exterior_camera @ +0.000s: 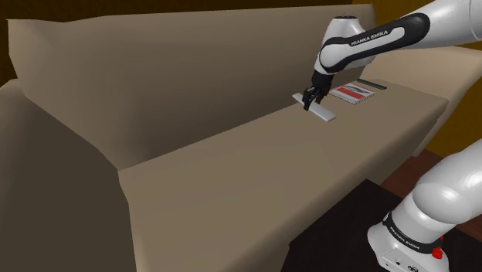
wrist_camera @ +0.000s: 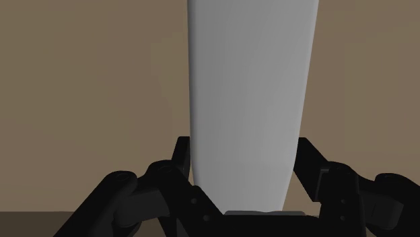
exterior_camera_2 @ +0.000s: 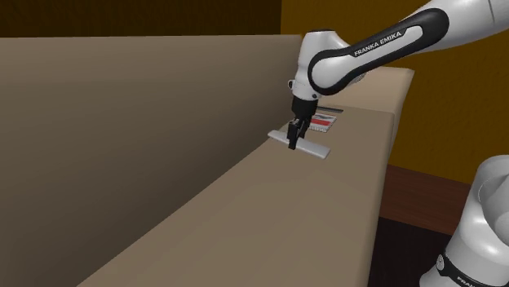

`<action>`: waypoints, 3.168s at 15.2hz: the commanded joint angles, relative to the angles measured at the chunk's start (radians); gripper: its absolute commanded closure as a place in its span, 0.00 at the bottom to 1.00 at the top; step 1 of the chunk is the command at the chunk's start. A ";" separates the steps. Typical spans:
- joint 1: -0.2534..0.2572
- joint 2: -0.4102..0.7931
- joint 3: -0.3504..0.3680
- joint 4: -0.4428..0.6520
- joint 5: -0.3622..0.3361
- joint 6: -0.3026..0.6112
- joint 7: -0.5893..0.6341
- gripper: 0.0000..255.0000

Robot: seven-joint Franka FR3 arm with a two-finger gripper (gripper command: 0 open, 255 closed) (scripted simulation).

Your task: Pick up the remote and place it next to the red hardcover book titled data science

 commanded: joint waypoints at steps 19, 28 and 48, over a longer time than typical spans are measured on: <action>-0.187 0.038 -0.340 0.090 0.008 -0.049 -0.532 1.00; -0.264 0.207 -0.484 0.282 0.115 -0.103 -0.808 1.00; -0.426 0.522 -0.541 0.476 0.356 -0.078 -1.125 1.00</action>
